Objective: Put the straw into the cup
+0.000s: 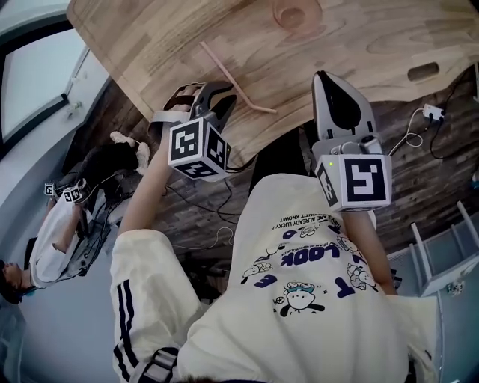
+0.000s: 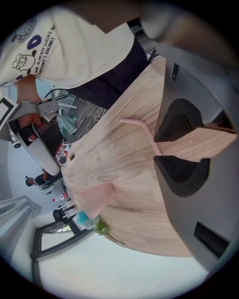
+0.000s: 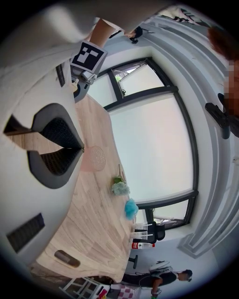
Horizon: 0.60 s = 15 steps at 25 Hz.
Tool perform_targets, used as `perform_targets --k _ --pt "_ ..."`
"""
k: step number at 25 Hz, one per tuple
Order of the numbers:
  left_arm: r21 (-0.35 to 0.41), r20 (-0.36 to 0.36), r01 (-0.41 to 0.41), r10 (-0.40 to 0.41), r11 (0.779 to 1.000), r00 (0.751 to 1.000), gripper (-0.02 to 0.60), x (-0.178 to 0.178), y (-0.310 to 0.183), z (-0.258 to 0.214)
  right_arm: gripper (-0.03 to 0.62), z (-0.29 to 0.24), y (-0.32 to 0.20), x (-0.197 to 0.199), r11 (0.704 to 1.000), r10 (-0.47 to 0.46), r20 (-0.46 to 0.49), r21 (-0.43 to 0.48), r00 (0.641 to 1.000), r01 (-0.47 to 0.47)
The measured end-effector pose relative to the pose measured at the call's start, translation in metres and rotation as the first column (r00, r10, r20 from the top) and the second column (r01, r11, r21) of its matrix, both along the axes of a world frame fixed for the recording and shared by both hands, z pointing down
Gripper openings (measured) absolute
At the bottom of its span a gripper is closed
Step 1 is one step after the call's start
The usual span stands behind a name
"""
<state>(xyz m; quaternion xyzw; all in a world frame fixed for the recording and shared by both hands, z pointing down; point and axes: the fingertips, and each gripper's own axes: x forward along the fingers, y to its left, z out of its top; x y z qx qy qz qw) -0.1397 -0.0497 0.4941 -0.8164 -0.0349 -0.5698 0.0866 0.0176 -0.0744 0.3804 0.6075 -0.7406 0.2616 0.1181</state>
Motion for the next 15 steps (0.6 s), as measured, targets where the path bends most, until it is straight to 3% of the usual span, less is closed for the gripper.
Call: perform_targets --k 7,15 --pt "-0.033 0.064 -0.156 0.157 0.987 0.985 0.135 0.010 0.006 0.007 -0.002 -0.005 0.003 0.009 1.000 0.006 0.004 0.013 1.000 -0.006" --pt "-0.069 0.127 -0.262 0.269 0.963 0.955 0.141 0.001 0.014 0.018 -0.002 -0.004 0.004 0.017 0.999 0.033 0.009 0.014 0.999 -0.033"
